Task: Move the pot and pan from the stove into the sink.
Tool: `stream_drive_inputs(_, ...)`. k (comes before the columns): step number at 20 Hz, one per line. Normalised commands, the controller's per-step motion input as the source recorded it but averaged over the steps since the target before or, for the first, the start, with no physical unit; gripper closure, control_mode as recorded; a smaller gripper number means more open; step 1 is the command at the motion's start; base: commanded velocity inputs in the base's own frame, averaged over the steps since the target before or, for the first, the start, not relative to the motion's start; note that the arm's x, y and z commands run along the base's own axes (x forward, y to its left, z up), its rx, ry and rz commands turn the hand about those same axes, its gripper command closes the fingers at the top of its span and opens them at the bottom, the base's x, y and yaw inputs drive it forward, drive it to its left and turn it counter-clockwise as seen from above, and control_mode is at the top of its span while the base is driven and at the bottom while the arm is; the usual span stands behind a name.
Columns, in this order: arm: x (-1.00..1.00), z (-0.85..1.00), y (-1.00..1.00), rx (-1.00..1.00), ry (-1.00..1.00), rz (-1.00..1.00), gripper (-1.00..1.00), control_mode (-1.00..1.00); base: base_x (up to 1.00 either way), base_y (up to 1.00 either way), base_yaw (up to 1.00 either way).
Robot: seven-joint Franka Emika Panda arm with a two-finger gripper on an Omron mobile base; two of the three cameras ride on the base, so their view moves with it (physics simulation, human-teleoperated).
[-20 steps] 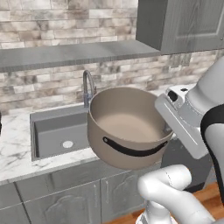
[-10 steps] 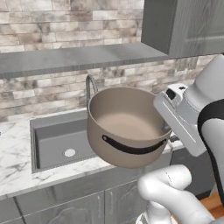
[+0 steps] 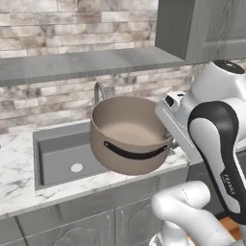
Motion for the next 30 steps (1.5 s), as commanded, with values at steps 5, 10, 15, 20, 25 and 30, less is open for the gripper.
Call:
stream_drive_inputs(5,0.39,-0.40,0.12,0.06,0.00,0.00,1.00,-1.00,0.00,0.00,0.00)
stream_drive_inputs(10,0.44,-0.40,0.27,0.03,-0.05,-0.02,1.00,-1.00,0.00,0.00,0.00)
stream_drive_inputs(15,0.58,-0.38,0.51,0.00,-0.05,-0.08,1.00,-1.00,0.00,0.00,0.00)
stream_drive_inputs(20,0.60,-0.33,0.51,0.00,-0.05,-0.12,1.00,-1.00,0.00,0.00,0.00)
stream_drive_inputs(25,0.39,-0.22,0.43,0.00,-0.05,-0.12,1.00,-1.00,0.00,0.00,0.00)
stream_drive_inputs(30,0.09,-0.05,0.18,0.01,-0.01,-0.05,1.00,-1.00,0.00,0.00,0.00)
